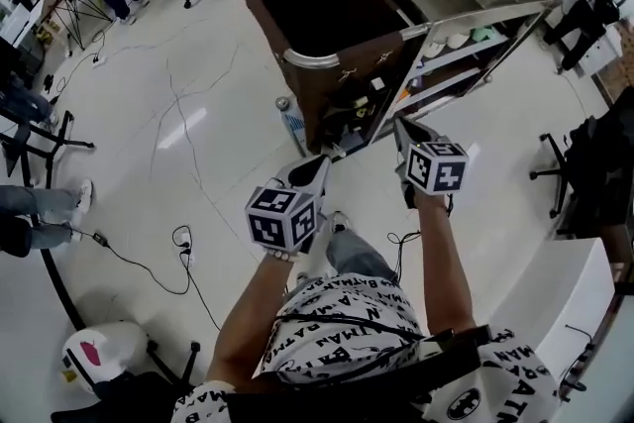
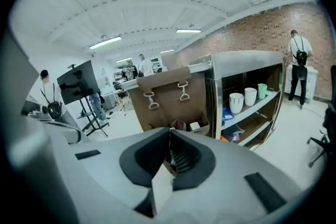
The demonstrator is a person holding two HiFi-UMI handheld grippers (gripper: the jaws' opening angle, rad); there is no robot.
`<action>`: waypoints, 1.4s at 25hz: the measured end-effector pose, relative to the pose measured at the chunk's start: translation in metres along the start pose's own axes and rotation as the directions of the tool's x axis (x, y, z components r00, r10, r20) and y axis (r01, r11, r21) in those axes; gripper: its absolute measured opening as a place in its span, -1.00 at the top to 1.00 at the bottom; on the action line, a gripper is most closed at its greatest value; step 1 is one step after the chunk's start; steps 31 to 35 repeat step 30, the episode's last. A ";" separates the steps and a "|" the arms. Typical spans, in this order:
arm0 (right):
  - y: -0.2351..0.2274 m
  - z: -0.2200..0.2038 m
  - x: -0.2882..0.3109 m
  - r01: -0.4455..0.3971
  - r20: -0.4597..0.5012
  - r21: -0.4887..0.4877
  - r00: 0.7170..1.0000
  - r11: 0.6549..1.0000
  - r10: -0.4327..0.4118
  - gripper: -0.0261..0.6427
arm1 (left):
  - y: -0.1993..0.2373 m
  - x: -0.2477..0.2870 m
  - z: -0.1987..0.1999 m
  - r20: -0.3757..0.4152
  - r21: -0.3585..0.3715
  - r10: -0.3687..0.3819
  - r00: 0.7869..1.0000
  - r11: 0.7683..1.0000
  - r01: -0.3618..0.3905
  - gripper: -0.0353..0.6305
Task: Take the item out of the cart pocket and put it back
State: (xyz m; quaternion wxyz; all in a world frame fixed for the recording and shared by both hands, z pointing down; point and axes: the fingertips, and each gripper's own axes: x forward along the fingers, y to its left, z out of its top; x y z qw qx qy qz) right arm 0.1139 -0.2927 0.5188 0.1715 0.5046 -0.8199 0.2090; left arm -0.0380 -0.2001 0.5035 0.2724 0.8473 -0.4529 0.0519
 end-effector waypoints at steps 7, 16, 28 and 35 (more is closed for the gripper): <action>0.089 -0.021 -0.112 -0.043 0.105 -0.055 0.993 0.998 0.049 0.91 | -0.045 -0.080 -0.024 0.027 0.023 -0.071 0.997 0.997 0.071 0.89; 0.120 -0.072 -0.155 -0.121 0.061 -0.002 0.991 0.993 0.121 0.90 | -0.084 -0.094 -0.036 0.067 0.000 -0.071 0.995 0.997 0.071 0.89; 0.112 -0.061 -0.171 -0.158 0.076 -0.066 0.984 0.985 0.163 0.90 | -0.119 -0.091 -0.031 0.099 0.025 -0.052 0.994 0.998 0.049 0.89; 0.109 -0.065 -0.175 -0.158 0.071 -0.063 0.984 0.985 0.162 0.90 | -0.125 -0.092 -0.033 0.099 0.025 -0.052 0.994 0.998 0.049 0.89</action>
